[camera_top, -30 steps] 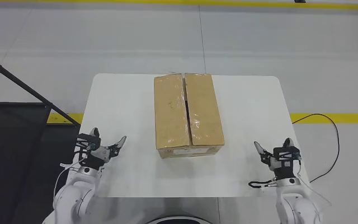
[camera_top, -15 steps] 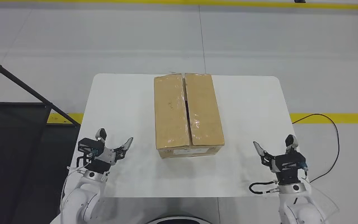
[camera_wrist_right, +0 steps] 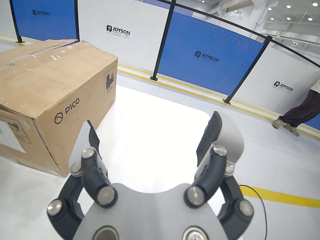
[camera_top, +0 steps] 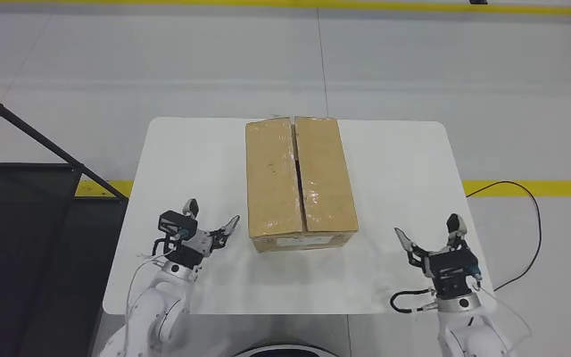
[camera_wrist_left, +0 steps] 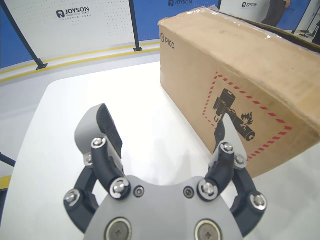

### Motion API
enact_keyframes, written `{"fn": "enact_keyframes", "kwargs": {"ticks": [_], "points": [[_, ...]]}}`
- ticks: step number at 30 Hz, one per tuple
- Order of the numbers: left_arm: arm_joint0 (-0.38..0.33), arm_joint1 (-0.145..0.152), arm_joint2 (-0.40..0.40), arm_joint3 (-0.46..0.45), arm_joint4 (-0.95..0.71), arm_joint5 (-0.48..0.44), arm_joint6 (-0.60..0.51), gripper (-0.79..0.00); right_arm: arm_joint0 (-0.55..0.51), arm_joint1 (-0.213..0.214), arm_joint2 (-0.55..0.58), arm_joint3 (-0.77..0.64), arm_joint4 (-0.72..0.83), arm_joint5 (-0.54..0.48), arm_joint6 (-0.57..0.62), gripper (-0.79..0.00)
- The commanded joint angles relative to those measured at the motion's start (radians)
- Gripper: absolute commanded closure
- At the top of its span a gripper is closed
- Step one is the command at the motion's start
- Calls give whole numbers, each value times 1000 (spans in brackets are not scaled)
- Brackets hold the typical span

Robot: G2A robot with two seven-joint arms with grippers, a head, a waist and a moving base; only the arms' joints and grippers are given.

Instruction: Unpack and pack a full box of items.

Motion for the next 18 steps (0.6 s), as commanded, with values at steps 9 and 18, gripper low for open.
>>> {"fn": "enact_keyframes", "kwargs": {"ticks": [9, 18], "points": [[-46, -5, 48, 39, 42, -52, -27, -785, -8, -4, 1, 9, -12, -4, 0, -785], [-75, -14, 99, 45, 45, -61, -39, -785, 4, -8, -4, 12, -21, -14, 13, -785]]}}
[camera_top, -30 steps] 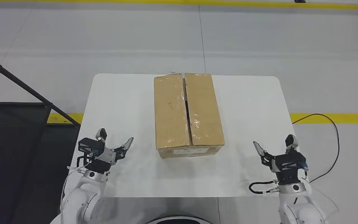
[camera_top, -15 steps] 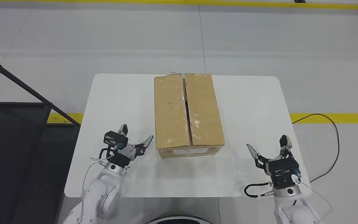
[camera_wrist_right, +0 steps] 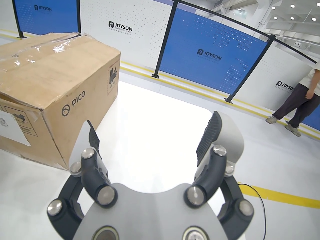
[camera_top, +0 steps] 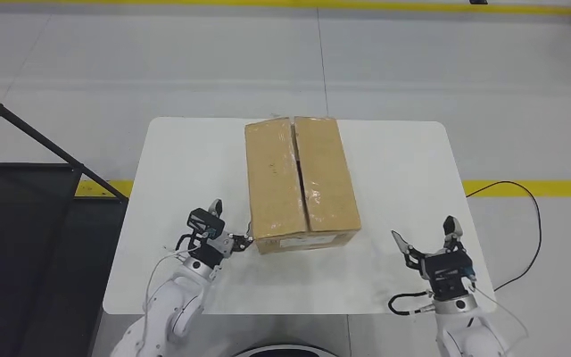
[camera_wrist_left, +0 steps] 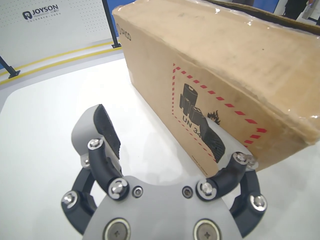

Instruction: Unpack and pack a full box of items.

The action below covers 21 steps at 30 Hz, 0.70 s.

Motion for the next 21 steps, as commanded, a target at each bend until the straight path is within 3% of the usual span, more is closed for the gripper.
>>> {"fn": "enact_keyframes", "kwargs": {"ticks": [1, 8, 21], "points": [[-7, -2, 12, 3, 1, 1, -3, -785, 2, -1, -1, 1, -1, -3, 2, -785], [-33, -10, 47, 10, -2, -2, -13, -785, 10, -3, 2, 16, 0, -12, 3, -785], [-90, -26, 119, 33, -1, -8, -38, -785, -18, -4, 0, -27, -149, 24, -55, -785]]}}
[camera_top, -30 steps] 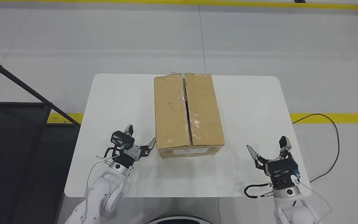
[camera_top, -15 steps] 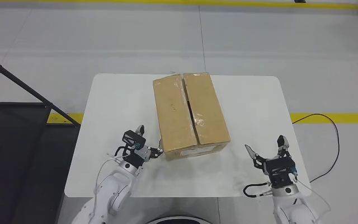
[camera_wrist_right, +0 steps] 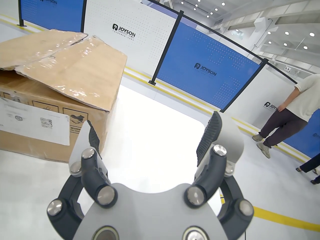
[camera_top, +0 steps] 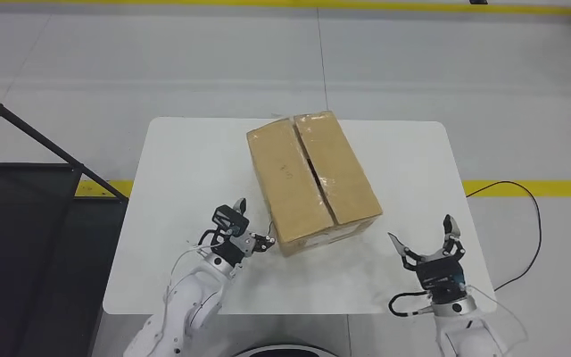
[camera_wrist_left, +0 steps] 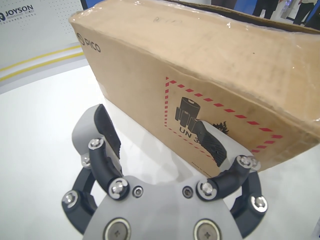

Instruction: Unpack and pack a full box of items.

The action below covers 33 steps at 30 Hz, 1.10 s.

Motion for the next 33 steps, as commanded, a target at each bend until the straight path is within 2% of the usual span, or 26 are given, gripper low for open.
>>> {"fn": "enact_keyframes", "kwargs": {"ticks": [1, 6, 12, 16, 24, 33], "points": [[-8, -2, 11, 2, 6, 0, -3, -785, -3, 0, 1, -3, -6, 0, -5, -785], [1, -1, 2, 3, 14, -6, 10, -785, -7, -2, -2, -4, -27, 2, -12, -785], [44, 16, -59, 15, 50, -104, 59, -785, -2, -3, -9, -1, -42, -6, -7, -785], [45, 20, -66, 9, 67, -139, 57, -785, 3, -4, -14, 3, -45, -7, -2, -785], [7, 9, -19, 5, 70, -107, 29, -785, 1, -8, -16, 4, -36, 8, 7, -785], [-48, -17, 62, 36, 22, -1, -18, -785, -12, -12, -11, 7, -22, 25, 7, -785]]}}
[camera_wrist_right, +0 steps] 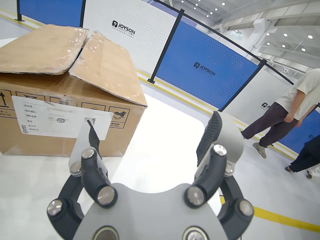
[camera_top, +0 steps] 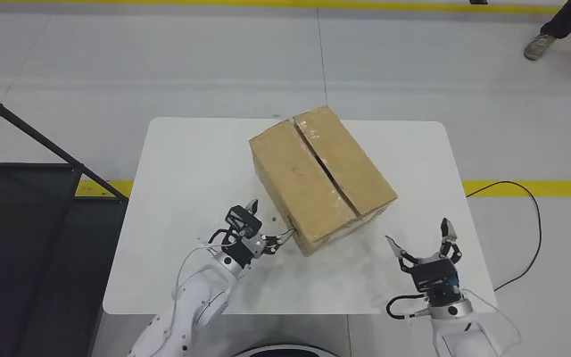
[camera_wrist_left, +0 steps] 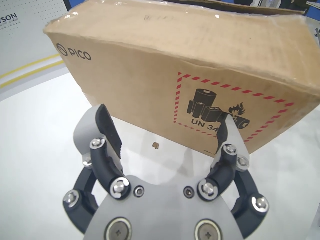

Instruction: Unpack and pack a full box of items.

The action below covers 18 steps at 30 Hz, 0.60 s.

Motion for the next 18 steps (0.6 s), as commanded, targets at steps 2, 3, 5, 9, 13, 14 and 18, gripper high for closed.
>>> {"fn": "enact_keyframes", "kwargs": {"ticks": [2, 3, 5, 9, 13, 14, 18], "points": [[-18, -8, 28, 13, -9, 27, -12, -785, -3, -1, 2, 0, 5, 4, 0, -785], [-23, -11, 37, 17, -8, 36, -16, -785, -4, -2, 3, 0, 7, 5, 0, -785], [-34, -16, 53, 25, -11, 53, -23, -785, -4, -2, 5, 1, 8, 6, 2, -785], [-48, -25, 78, 35, -13, 73, -29, -785, 2, -4, 3, 0, 10, 4, 8, -785], [-38, -23, 66, 24, -3, 68, -17, -785, 18, -6, -4, -1, 10, 0, 24, -785], [-26, -20, 48, 16, -6, 67, -7, -785, 23, -6, -7, 0, 10, -3, 30, -785], [38, -1, -82, -23, -52, 54, 32, -785, 43, -8, -15, 1, 11, -6, 46, -785]]}}
